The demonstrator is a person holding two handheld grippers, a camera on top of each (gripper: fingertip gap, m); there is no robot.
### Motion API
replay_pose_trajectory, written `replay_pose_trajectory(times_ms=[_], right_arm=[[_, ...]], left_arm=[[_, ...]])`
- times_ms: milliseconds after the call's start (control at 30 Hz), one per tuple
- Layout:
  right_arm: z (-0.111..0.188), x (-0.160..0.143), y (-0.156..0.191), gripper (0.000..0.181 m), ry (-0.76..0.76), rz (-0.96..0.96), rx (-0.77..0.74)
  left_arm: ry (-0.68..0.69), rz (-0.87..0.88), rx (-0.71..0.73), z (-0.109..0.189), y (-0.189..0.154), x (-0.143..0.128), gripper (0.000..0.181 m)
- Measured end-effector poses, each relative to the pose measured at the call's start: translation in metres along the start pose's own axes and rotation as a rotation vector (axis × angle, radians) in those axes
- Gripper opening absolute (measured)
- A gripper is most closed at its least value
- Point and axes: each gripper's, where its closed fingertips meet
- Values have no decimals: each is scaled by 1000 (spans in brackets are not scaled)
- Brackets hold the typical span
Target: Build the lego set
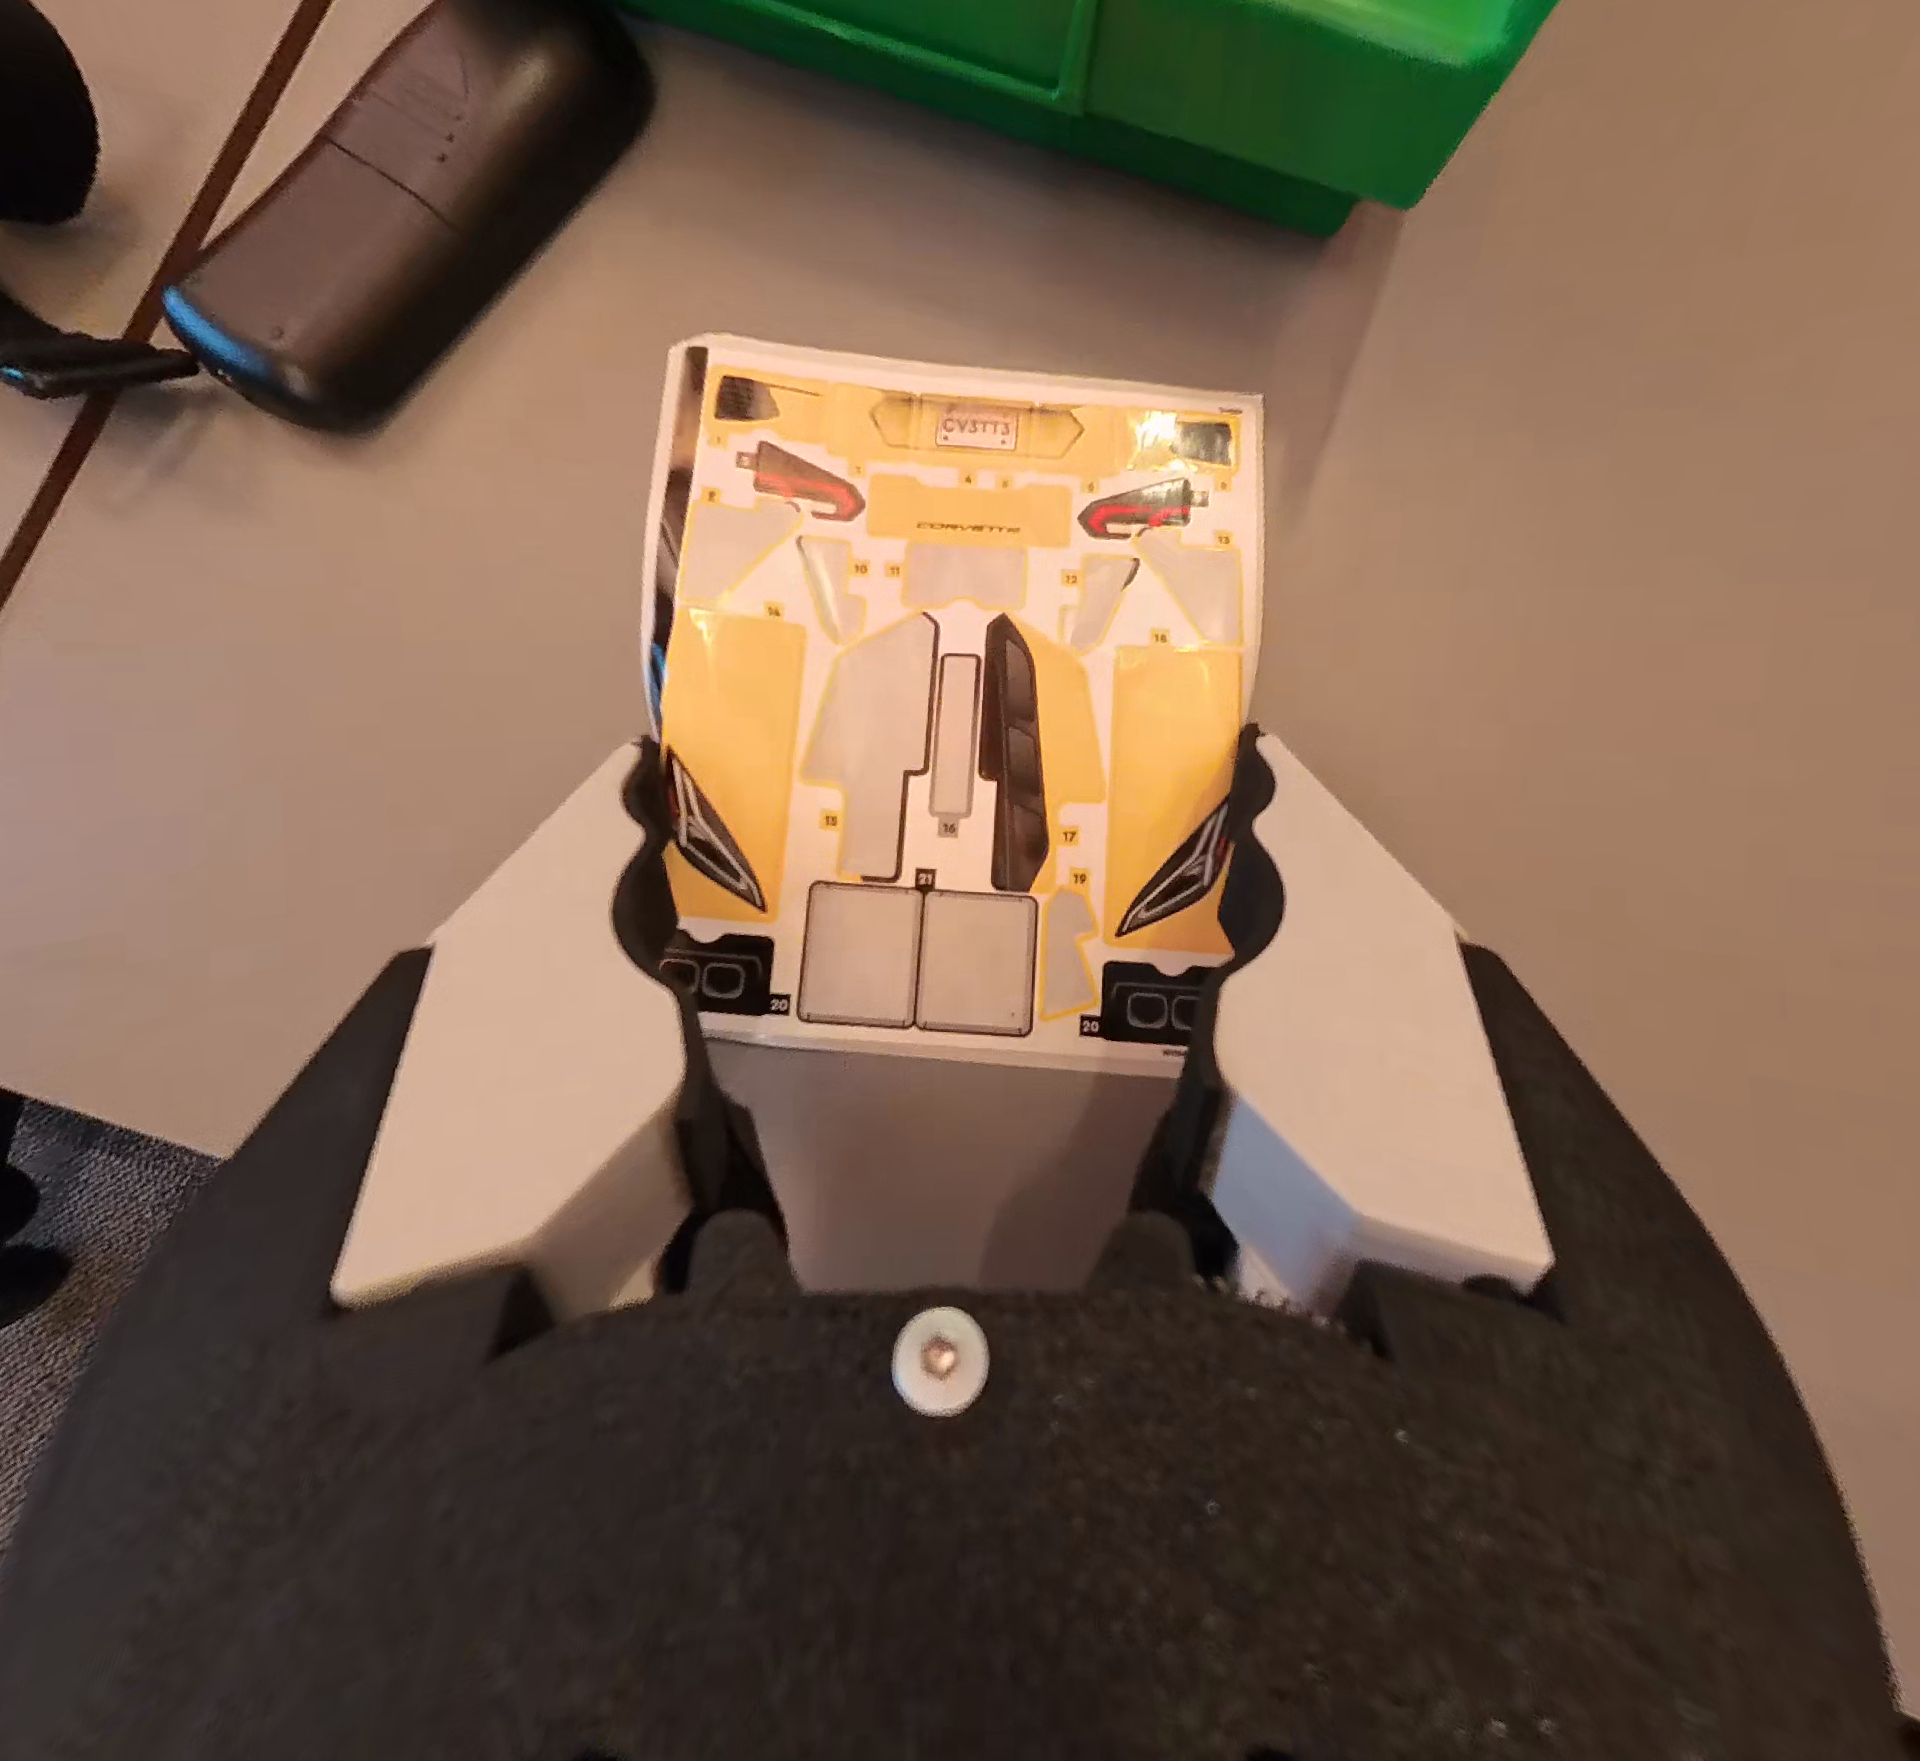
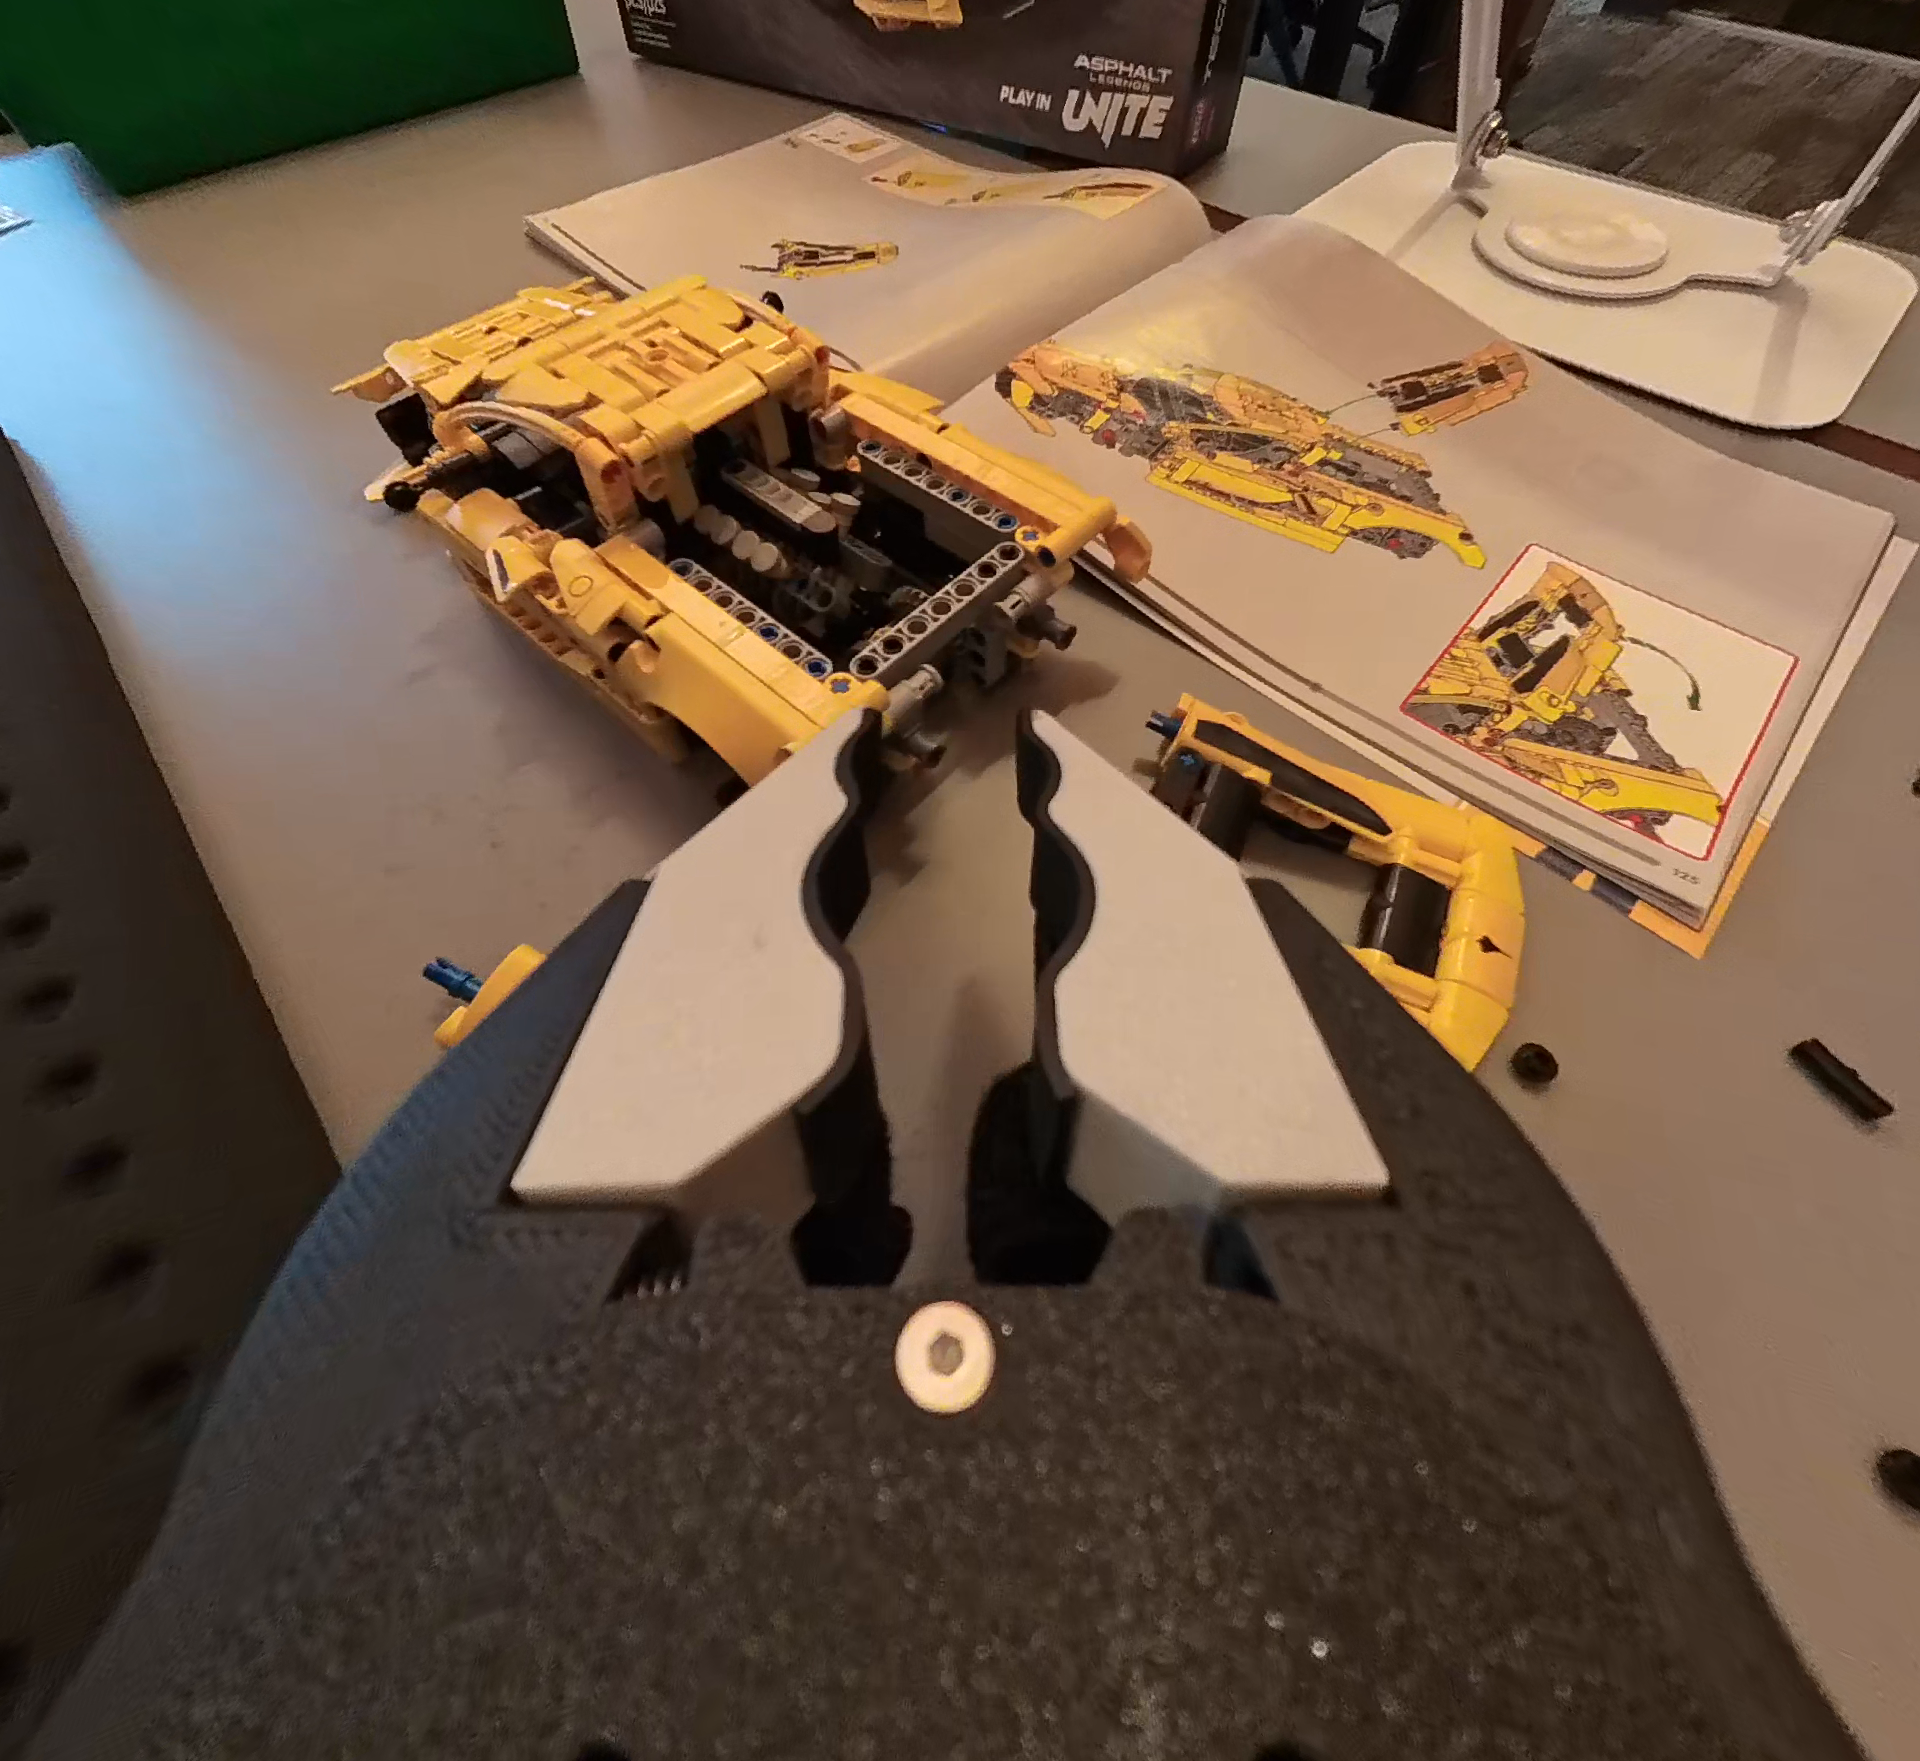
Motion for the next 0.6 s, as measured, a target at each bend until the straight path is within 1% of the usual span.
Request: replay_pose_trajectory(times_ms=[267,333,400,467,533,600], right_arm=[[-1,1,5,24,2,9,19],[1,13,16,25,-45,21,63],[4,39,34,25,-125,12,129],[1,63,59,24,-167,16,214],[-9,84,94,28,-178,22,342],[-21,96,127,31,-149,71,448]], left_arm=[[14,-37,2,8,-6,-6,102],[14,-49,10,10,-7,-6,101],[8,-58,11,13,-10,-7,99],[-9,-40,-22,17,-18,-5,95],[-23,-17,-68,21,-26,-3,91],[-34,1,-114,25,-36,-2,88]])
Point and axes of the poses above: each gripper's, where its closed fingertips meet, z back along the fingers, x out of its top, y = z × x across the jaws, and after that the axes turned 5 degrees about z, right-handed
